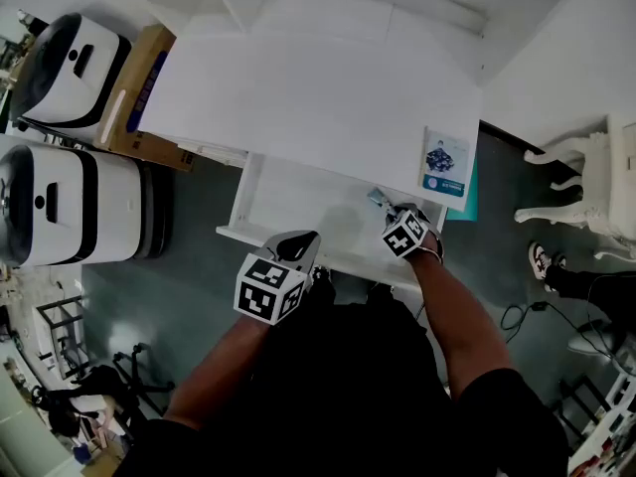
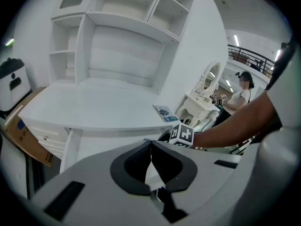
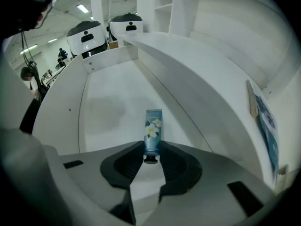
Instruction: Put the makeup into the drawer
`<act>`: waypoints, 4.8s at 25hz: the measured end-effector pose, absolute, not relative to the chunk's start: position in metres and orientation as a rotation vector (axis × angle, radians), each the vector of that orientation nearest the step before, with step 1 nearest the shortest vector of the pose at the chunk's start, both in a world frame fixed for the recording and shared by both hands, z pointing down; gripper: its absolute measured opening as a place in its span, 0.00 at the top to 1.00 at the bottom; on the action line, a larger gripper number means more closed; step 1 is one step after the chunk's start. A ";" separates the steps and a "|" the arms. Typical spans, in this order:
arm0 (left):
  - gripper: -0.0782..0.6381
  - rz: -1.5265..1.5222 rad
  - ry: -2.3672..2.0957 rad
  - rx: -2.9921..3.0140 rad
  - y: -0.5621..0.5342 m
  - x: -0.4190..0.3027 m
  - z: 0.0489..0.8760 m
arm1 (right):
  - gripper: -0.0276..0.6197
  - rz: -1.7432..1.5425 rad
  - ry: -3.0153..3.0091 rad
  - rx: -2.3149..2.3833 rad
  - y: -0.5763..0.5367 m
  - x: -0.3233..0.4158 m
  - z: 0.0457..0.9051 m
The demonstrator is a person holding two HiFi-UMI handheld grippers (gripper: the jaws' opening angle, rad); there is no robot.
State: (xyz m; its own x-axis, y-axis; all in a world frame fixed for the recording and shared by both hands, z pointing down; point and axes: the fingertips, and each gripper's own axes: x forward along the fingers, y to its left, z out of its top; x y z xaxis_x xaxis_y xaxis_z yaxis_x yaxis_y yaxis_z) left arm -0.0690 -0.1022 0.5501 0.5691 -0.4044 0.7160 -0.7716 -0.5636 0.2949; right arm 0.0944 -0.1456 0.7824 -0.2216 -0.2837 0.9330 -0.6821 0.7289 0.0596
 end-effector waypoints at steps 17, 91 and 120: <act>0.88 0.796 -0.972 2.161 -0.102 -0.085 0.553 | 0.77 0.568 -1.805 0.770 -0.145 0.091 0.803; 0.88 0.687 -0.700 2.516 -0.115 0.006 0.497 | 0.91 0.860 -2.293 1.410 -0.086 0.133 0.524; 0.88 0.664 -0.910 2.325 -0.129 -0.057 0.521 | 0.91 0.686 -2.027 1.467 -0.219 0.151 0.622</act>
